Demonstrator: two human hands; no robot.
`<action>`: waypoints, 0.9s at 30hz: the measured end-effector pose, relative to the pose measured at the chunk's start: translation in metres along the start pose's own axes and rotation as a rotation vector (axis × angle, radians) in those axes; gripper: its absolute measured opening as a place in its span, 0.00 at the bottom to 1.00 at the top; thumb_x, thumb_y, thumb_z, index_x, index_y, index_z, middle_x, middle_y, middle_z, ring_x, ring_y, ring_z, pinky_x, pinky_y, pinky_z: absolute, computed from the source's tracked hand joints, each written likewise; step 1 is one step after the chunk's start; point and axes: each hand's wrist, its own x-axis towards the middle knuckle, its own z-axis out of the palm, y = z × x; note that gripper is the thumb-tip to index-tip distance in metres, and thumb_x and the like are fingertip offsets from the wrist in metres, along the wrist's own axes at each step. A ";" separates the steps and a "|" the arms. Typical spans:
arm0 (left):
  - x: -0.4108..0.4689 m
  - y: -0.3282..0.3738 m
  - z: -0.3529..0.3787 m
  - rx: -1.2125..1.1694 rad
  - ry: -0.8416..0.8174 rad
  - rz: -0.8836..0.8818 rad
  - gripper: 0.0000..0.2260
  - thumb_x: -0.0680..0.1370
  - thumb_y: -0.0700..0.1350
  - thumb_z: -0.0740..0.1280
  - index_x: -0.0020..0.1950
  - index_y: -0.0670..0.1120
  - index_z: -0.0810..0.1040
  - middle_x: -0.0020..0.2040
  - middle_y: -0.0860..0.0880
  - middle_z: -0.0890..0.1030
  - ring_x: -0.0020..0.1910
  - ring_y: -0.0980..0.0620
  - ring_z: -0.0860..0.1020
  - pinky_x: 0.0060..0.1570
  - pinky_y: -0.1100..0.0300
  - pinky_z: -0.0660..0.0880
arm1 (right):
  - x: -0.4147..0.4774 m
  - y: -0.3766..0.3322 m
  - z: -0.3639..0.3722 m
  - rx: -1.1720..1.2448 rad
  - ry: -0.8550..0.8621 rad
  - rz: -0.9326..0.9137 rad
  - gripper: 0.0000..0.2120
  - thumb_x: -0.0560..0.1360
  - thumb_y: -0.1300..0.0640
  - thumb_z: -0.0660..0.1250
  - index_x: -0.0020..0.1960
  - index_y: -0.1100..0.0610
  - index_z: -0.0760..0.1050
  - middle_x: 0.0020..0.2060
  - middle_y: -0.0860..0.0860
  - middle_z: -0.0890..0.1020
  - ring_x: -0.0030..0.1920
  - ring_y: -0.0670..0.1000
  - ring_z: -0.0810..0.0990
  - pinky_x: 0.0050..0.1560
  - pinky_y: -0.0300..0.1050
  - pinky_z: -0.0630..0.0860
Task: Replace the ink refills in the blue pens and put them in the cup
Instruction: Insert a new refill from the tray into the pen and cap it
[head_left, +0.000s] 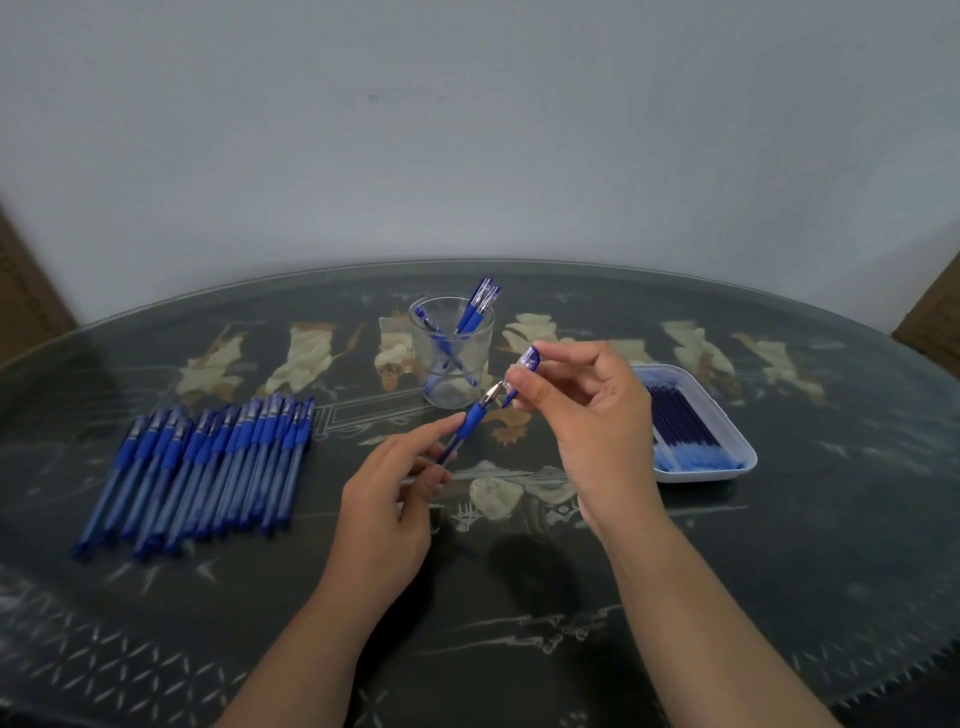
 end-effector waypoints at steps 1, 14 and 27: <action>0.000 0.000 0.000 0.004 -0.005 0.000 0.36 0.75 0.26 0.65 0.63 0.69 0.73 0.51 0.59 0.77 0.48 0.54 0.80 0.48 0.63 0.78 | 0.000 0.000 0.000 0.006 0.009 0.004 0.11 0.70 0.63 0.76 0.49 0.54 0.79 0.41 0.52 0.86 0.43 0.52 0.86 0.48 0.49 0.83; 0.000 0.005 -0.002 0.006 -0.048 -0.040 0.34 0.75 0.28 0.66 0.62 0.69 0.73 0.49 0.58 0.79 0.46 0.53 0.81 0.48 0.57 0.80 | 0.002 0.001 -0.001 -0.033 0.007 -0.024 0.11 0.69 0.62 0.76 0.48 0.54 0.78 0.41 0.51 0.86 0.42 0.49 0.86 0.44 0.42 0.83; 0.001 0.012 -0.004 -0.073 -0.087 -0.098 0.31 0.76 0.28 0.65 0.59 0.67 0.74 0.48 0.52 0.80 0.46 0.58 0.83 0.48 0.64 0.79 | -0.001 0.013 0.006 -0.232 -0.121 -0.118 0.11 0.70 0.63 0.76 0.45 0.51 0.77 0.41 0.49 0.85 0.44 0.45 0.85 0.49 0.45 0.82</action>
